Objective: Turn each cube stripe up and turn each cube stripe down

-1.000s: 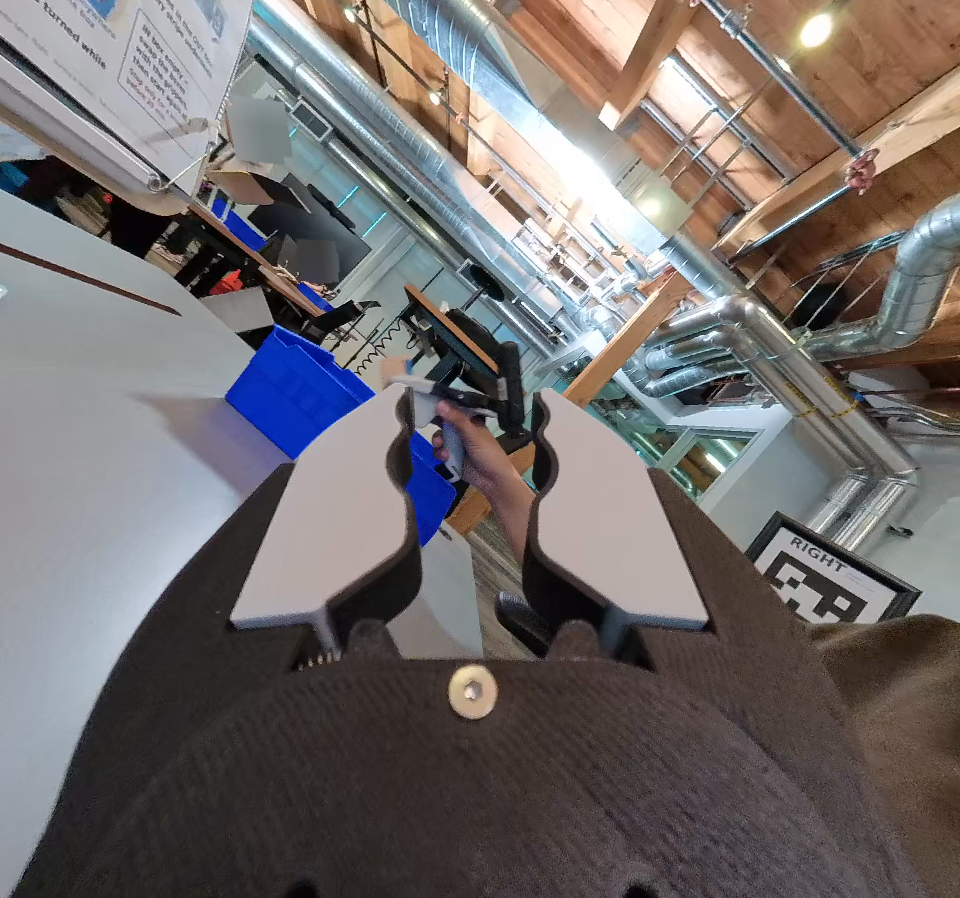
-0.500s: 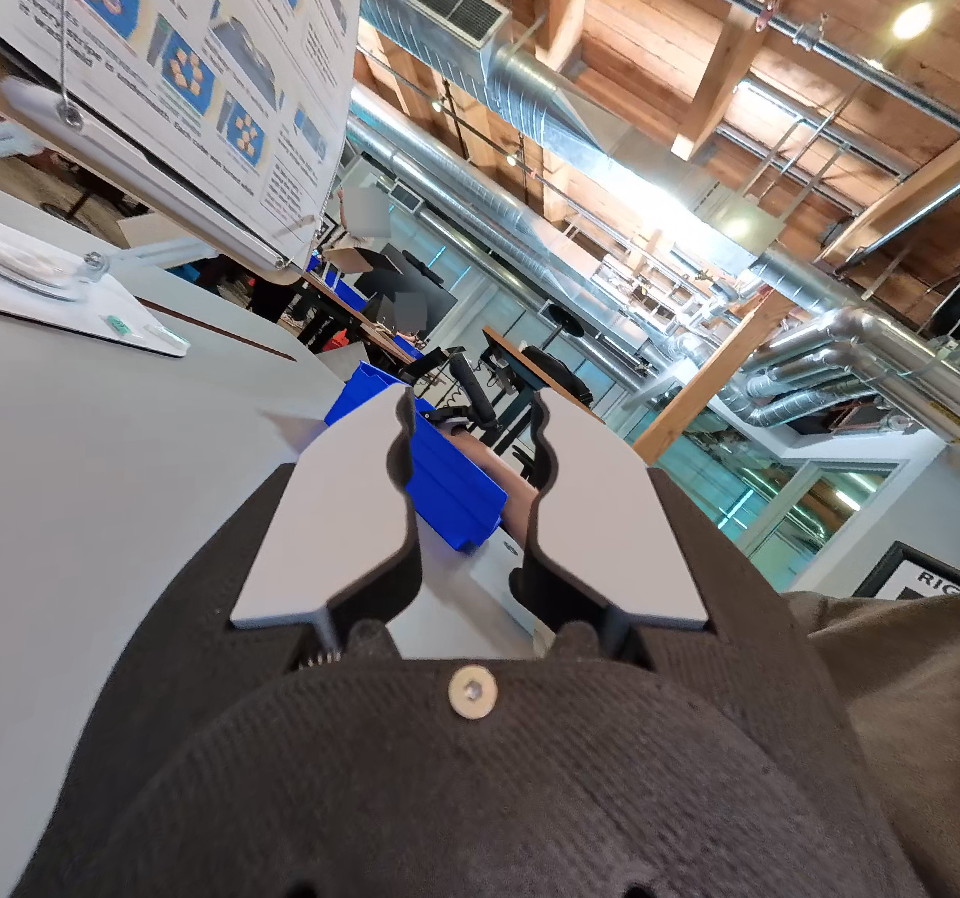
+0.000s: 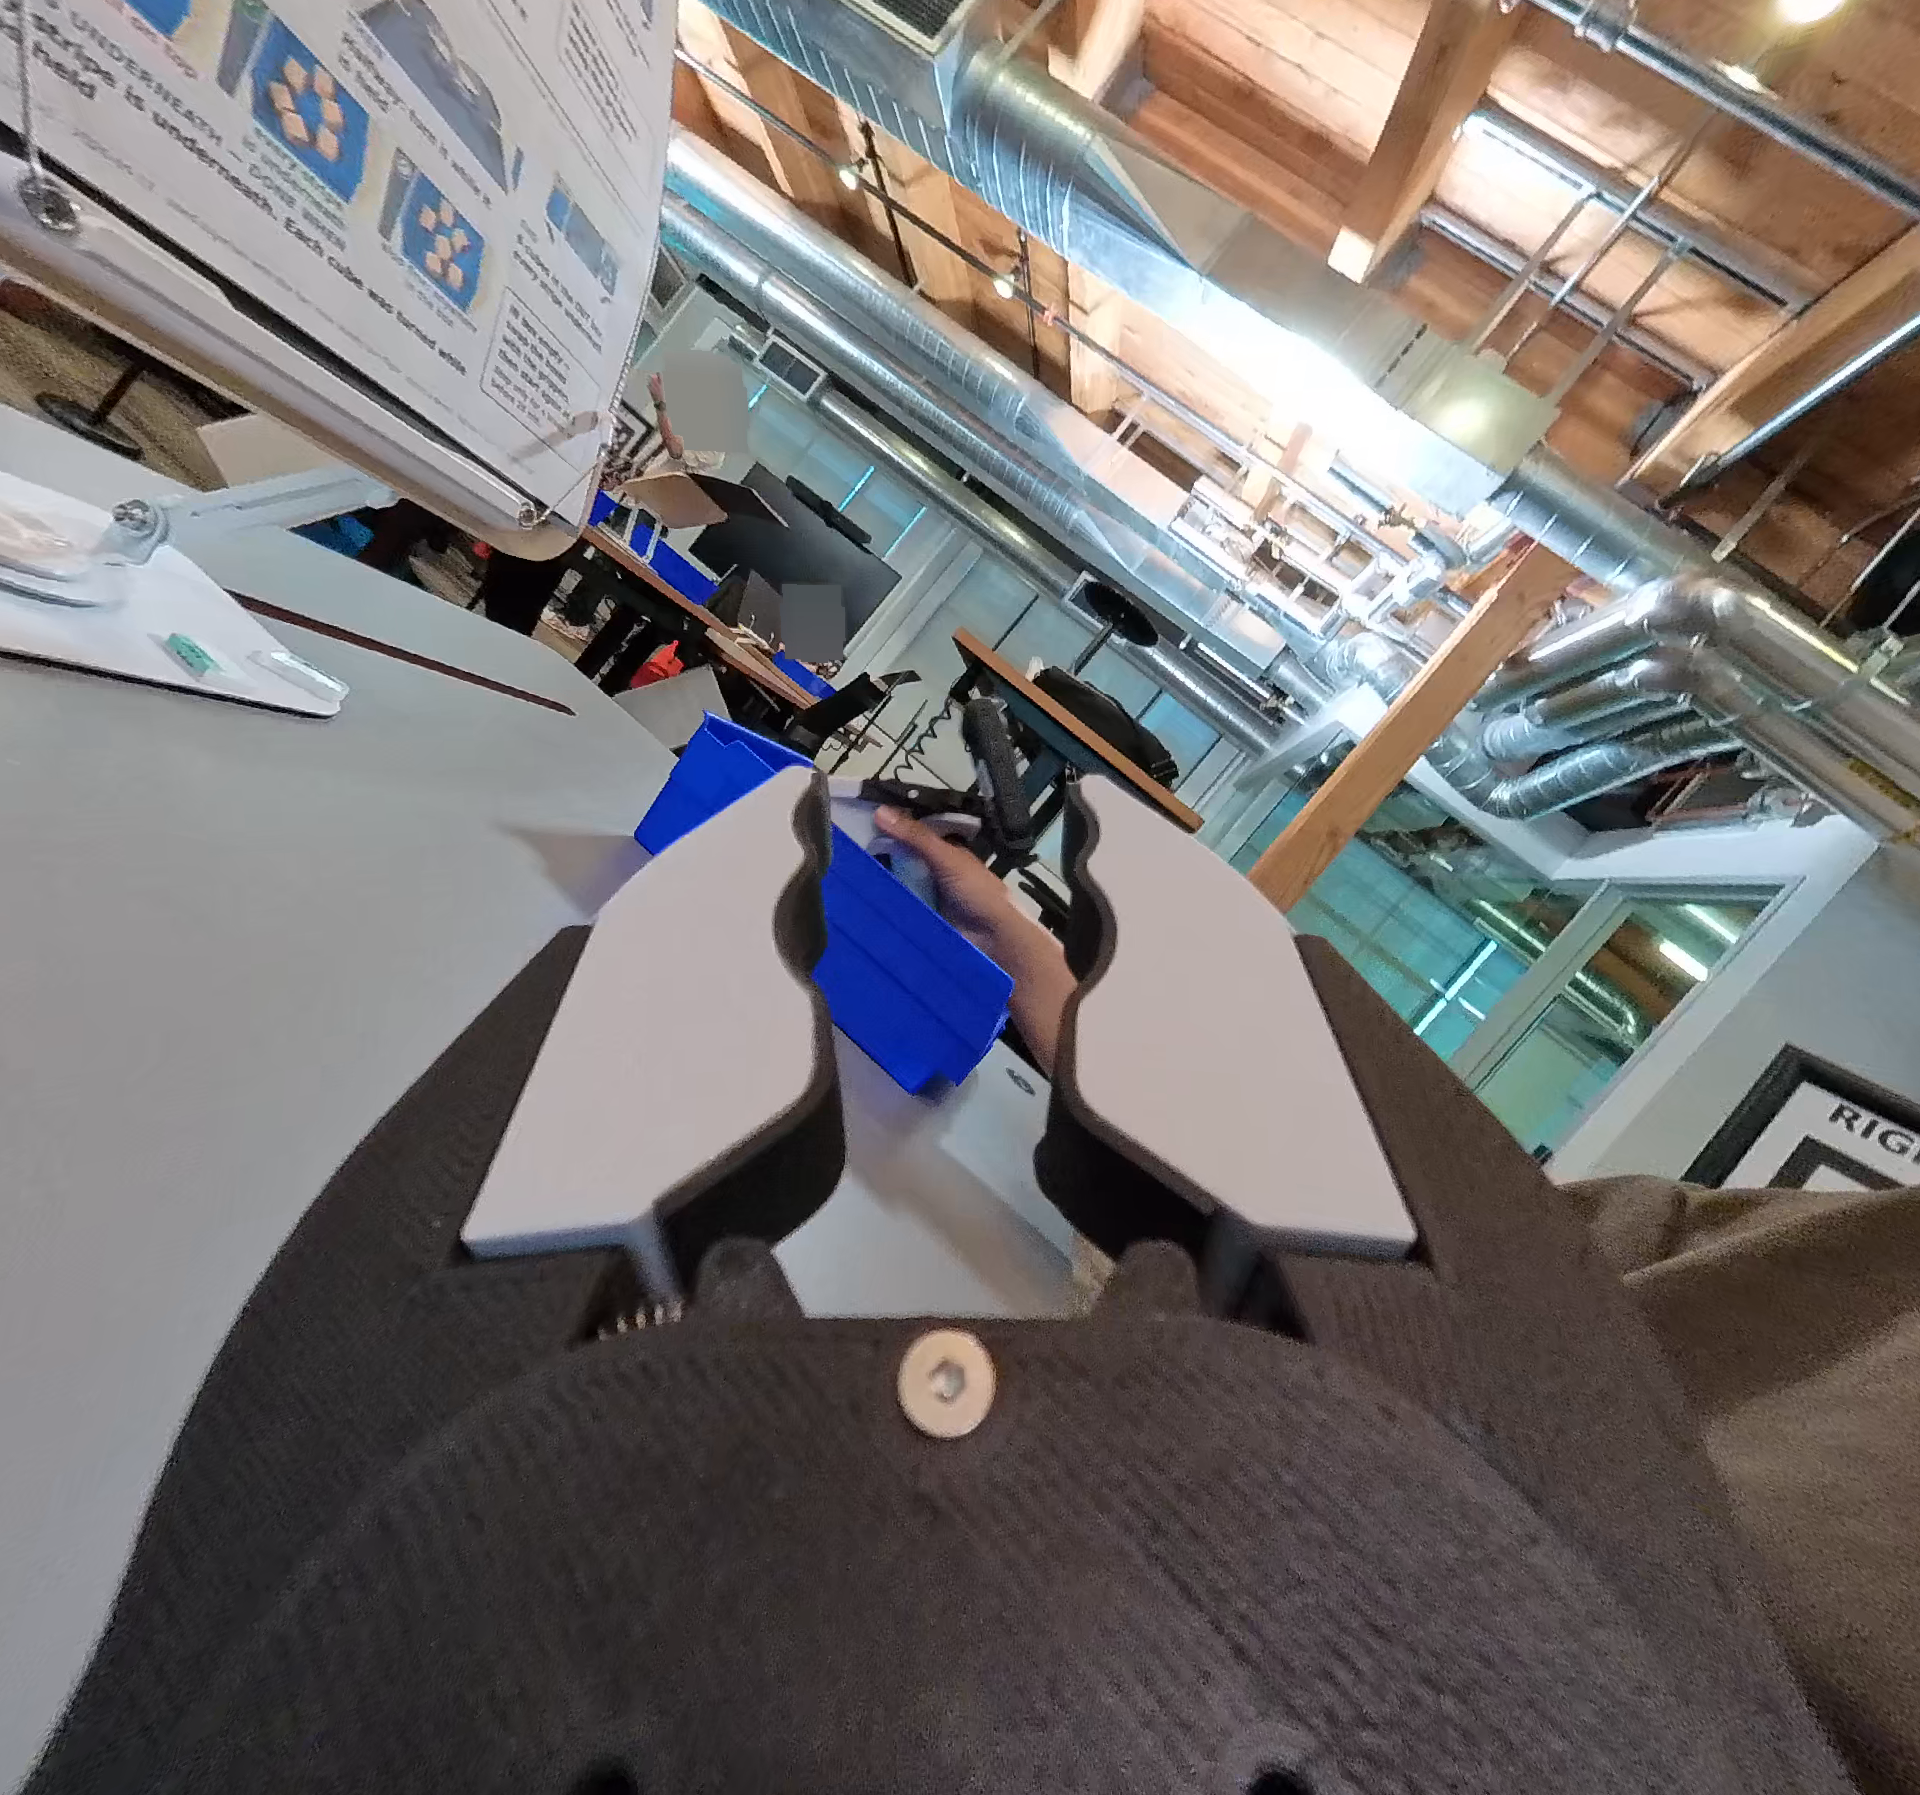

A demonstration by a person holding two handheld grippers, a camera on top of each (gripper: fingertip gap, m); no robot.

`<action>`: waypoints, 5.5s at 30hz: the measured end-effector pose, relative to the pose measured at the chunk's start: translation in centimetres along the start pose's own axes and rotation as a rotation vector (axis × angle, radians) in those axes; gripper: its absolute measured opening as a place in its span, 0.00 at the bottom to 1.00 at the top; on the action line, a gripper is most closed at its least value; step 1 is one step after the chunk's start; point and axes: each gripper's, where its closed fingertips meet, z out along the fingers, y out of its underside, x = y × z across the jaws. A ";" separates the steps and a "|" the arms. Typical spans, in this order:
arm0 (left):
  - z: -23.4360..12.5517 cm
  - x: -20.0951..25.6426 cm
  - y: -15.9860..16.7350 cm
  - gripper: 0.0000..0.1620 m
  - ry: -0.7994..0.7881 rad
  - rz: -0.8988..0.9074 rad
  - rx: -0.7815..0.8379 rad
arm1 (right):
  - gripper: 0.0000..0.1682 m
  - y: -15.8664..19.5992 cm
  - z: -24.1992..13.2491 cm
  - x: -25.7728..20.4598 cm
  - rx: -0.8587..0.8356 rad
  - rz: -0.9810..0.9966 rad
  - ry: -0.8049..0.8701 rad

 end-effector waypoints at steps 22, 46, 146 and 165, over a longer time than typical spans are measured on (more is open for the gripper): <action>-21.6 -17.0 -18.0 0.48 -1.251 0.182 -0.362 | 0.32 -0.3 -15.7 -7.7 0.565 -0.201 0.107; -4.4 0.2 -20.6 0.28 -0.161 -0.018 0.068 | 0.43 -2.0 -16.3 -18.6 0.698 -0.320 -0.189; -0.2 -0.1 1.5 0.38 0.078 -0.529 0.002 | 0.33 2.1 -0.6 9.3 -0.055 -0.069 0.410; -3.6 3.0 -14.0 0.37 -0.204 0.185 -0.056 | 0.29 -5.8 -12.1 -5.3 0.478 -0.340 0.174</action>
